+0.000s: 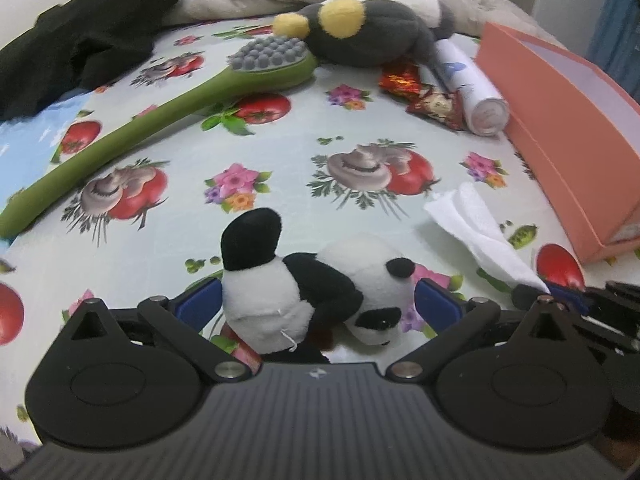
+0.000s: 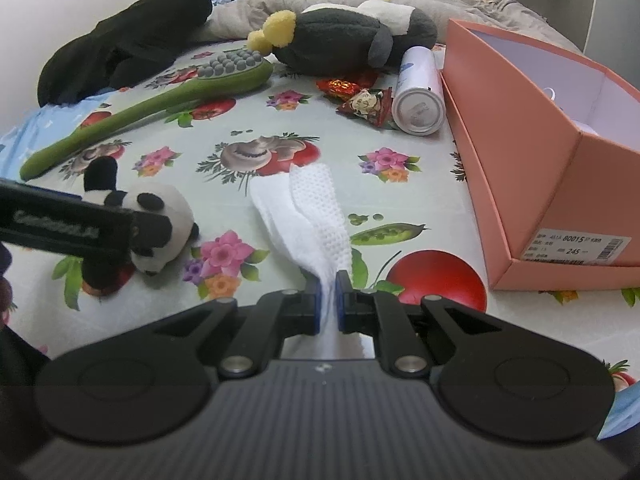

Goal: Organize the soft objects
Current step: 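Lift the panda plush with the left gripper while the right gripper lifts the white wipe, then carry the panda with the left gripper while the right gripper carries the wipe to the shoebox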

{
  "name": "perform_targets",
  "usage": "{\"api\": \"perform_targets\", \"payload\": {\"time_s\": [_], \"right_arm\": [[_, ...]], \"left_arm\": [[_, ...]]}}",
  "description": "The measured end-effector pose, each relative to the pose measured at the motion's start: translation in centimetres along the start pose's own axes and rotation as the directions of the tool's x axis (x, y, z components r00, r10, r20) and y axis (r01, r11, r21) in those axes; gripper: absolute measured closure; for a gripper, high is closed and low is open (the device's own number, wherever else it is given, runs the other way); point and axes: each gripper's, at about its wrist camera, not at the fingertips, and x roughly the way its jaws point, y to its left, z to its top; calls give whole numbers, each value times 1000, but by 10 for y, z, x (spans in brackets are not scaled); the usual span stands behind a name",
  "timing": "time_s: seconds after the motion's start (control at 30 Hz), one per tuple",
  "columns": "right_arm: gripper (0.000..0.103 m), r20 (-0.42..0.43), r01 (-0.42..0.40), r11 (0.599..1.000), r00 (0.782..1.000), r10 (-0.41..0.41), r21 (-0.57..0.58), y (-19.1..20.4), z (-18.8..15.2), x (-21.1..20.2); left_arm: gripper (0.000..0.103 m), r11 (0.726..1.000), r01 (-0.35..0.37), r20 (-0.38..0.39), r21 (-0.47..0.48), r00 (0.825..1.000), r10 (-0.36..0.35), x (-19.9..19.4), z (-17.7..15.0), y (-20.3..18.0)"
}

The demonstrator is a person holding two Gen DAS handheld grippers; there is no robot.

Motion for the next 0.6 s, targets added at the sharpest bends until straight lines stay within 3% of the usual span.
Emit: {"api": "perform_targets", "payload": {"time_s": [0.2,0.23,0.33,0.37,0.6], "right_arm": [[87,-2,-13,1000,1000,13,-8,0,-2,4],[80,1,-18,1000,1000,18,-8,0,-1,3],[48,11,-38,999,999,38,6,-4,2,3],[43,20,-40,999,999,40,13,-4,2,3],[44,25,-55,998,998,55,-7,-6,5,21]], "left_arm": [[0,999,-41,2,-22,999,41,6,1,-7],[0,999,-42,4,-26,999,42,6,1,-7],[0,998,-49,7,-32,999,49,8,2,-9],[0,998,-53,5,-30,999,53,9,2,-11],[0,995,-95,-18,-19,995,94,16,5,-18]]}}
